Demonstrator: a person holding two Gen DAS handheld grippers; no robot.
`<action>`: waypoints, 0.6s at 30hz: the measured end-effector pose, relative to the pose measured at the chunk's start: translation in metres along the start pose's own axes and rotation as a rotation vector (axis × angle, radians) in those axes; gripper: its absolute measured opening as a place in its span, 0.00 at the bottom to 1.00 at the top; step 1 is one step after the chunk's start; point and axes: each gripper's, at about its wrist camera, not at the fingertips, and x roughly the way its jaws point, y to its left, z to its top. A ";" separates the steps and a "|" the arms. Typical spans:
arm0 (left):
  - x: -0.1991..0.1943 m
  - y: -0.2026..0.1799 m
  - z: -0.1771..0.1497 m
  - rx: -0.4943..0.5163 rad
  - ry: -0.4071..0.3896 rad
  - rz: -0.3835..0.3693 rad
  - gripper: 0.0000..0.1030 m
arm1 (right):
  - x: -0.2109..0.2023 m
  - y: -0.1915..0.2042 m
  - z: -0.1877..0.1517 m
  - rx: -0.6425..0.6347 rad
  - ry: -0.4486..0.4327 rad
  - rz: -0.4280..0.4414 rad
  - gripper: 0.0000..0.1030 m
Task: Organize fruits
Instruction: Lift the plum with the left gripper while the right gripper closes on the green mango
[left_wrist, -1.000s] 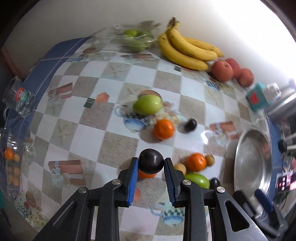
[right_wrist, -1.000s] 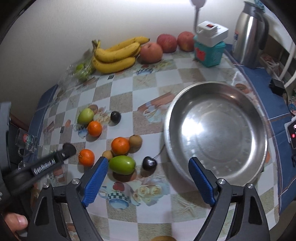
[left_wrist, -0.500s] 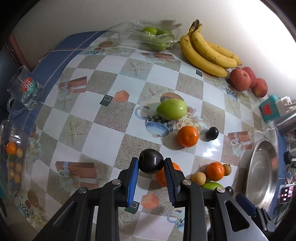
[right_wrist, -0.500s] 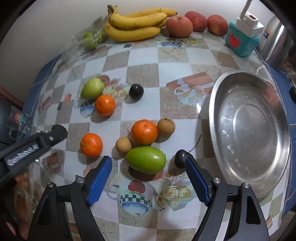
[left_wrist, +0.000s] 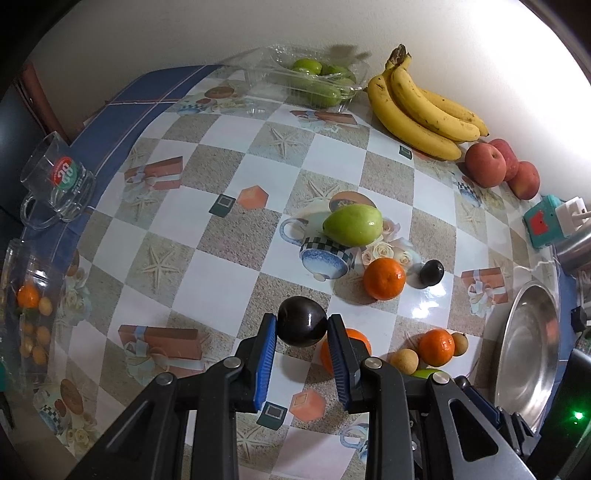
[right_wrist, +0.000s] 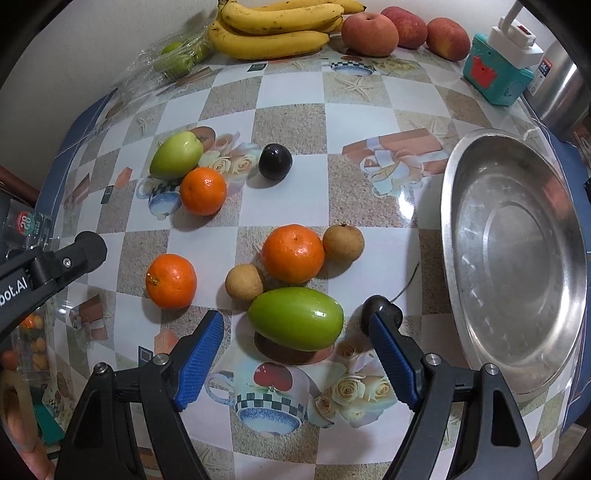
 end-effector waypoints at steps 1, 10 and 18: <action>0.000 0.000 0.000 0.002 0.001 0.000 0.29 | 0.000 0.001 0.001 -0.004 -0.001 -0.003 0.80; -0.002 0.000 0.001 0.001 -0.005 0.007 0.29 | 0.000 0.006 0.003 -0.027 -0.008 0.001 0.80; -0.001 -0.001 0.001 0.006 -0.004 0.006 0.29 | 0.000 0.013 0.004 -0.049 -0.010 0.027 0.80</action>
